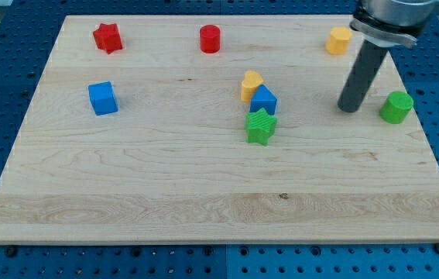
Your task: Keep the blue triangle to the left of the green star
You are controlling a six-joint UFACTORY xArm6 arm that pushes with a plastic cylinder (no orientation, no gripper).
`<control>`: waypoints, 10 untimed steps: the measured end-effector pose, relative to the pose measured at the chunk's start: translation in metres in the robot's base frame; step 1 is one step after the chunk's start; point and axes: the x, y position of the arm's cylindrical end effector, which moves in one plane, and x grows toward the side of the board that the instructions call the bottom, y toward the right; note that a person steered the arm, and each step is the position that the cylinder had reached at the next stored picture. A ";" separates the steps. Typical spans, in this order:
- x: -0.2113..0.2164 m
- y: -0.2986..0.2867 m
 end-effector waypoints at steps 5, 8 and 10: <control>0.019 -0.132; -0.008 -0.188; -0.051 -0.206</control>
